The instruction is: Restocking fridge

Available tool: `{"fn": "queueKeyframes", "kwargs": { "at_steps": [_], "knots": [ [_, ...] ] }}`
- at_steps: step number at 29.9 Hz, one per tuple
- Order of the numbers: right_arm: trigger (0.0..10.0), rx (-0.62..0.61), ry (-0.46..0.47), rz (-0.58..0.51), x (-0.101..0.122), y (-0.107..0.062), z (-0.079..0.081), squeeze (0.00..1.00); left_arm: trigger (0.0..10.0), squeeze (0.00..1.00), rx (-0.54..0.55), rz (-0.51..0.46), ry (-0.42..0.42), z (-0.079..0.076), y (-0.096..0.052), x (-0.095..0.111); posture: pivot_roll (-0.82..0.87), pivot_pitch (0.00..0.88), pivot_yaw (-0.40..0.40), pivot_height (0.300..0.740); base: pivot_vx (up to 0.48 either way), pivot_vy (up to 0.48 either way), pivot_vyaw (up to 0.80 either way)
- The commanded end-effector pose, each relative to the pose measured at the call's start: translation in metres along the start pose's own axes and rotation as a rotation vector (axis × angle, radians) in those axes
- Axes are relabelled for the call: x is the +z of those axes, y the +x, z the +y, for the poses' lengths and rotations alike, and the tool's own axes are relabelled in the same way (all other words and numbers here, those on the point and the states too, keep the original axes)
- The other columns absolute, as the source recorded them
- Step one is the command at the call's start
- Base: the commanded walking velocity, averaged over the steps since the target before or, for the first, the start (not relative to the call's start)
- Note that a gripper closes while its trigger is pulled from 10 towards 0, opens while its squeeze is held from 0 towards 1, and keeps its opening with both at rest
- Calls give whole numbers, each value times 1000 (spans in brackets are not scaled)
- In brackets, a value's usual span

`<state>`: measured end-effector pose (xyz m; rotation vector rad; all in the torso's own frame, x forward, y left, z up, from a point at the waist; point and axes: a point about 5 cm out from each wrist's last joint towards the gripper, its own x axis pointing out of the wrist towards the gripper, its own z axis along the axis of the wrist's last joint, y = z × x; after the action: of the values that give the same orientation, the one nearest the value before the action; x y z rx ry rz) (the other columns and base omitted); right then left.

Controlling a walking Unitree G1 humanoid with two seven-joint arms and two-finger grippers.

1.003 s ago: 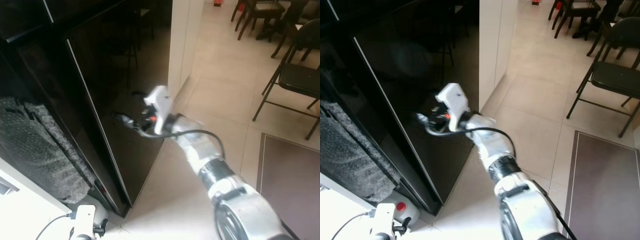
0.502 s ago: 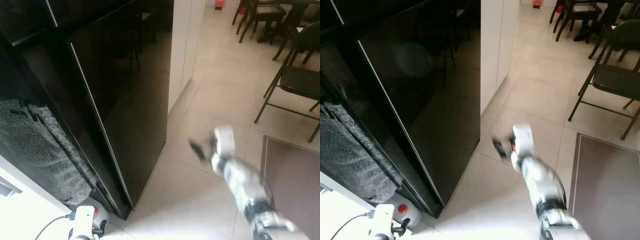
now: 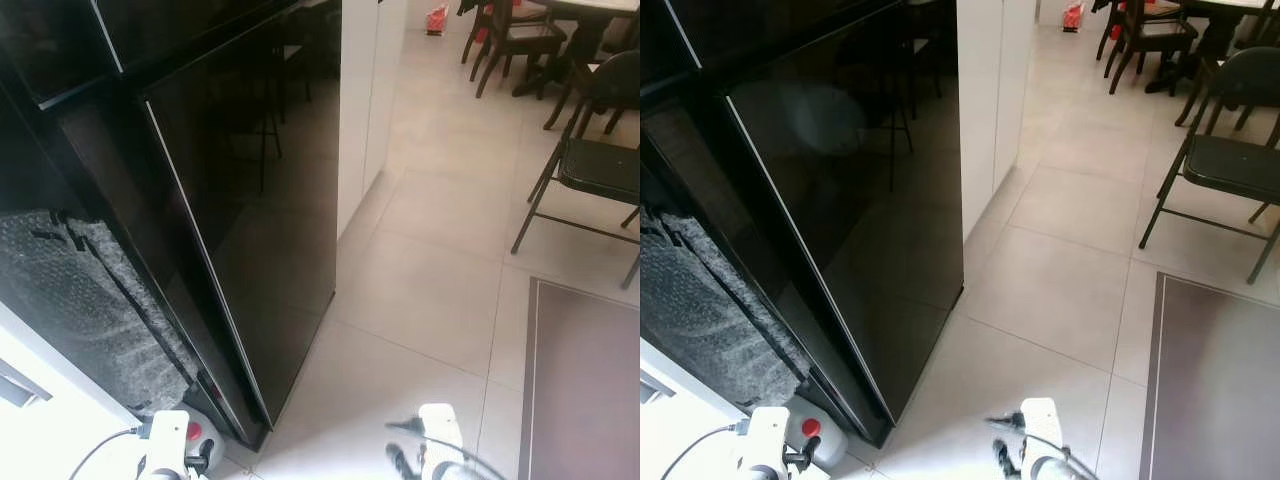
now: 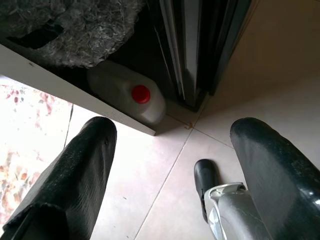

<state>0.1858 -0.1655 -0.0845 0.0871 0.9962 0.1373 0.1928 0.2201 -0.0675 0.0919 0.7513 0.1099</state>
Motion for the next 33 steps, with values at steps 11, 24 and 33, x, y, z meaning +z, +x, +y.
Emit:
{"fn": "queueKeyframes", "kwargs": {
  "at_steps": [11,24,33],
  "knots": [
    [10000,-19,-73,22,1,1,1,0,10000,0,11,54,3,6,-4,-13,19,31,36,740,0,0,0],
    [10000,-22,-115,34,-6,1,8,0,10000,0,7,64,12,7,-7,-20,27,27,39,740,0,0,308],
    [10000,-8,-140,54,-13,1,8,0,10000,0,6,76,13,6,-9,-24,22,35,39,740,0,0,800]
  ]
}}
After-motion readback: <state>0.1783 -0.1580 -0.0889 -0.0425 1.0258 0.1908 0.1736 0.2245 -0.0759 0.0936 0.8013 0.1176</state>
